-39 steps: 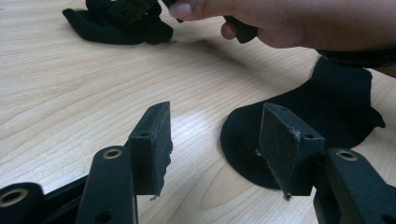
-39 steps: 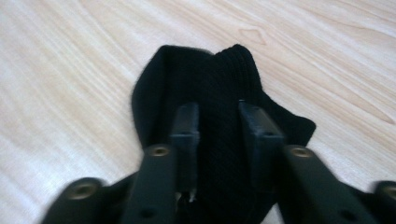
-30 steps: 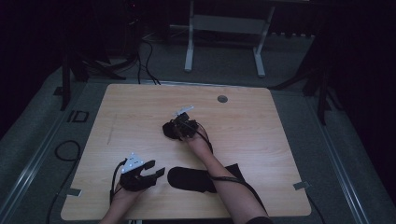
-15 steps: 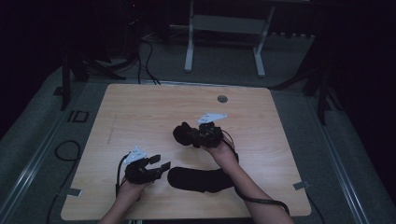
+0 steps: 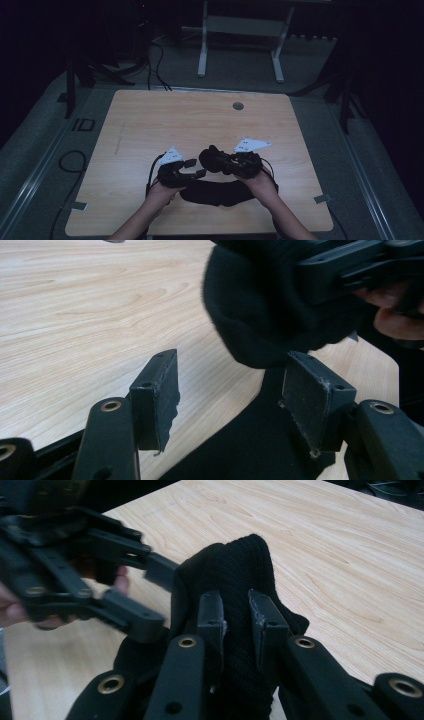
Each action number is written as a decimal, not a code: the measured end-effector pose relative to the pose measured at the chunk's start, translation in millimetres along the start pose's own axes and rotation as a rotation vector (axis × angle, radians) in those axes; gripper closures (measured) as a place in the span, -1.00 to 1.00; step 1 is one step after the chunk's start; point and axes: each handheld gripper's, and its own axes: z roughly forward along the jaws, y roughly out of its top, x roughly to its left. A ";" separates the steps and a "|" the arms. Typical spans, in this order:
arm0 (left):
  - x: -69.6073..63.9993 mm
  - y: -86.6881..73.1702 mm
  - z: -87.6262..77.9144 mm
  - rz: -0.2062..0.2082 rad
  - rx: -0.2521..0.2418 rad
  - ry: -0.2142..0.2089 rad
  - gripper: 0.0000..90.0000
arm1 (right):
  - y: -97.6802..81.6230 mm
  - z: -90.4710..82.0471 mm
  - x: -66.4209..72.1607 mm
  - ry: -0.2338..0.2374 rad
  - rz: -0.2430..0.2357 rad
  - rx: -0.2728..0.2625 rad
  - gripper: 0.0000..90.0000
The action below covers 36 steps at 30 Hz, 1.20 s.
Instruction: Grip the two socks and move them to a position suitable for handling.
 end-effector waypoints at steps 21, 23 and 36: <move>-15.6 29.7 3.4 0.124 0.023 0.024 0.93 | -5.8 -15.6 -11.5 0.004 0.021 -0.040 0.72; -16.2 30.9 2.8 0.127 0.024 0.027 0.93 | -5.2 -17.6 -11.6 0.003 0.019 -0.047 0.72; 8.6 28.2 -19.4 0.110 0.075 0.129 0.93 | -5.7 -53.9 -43.5 -0.078 0.100 -0.127 0.72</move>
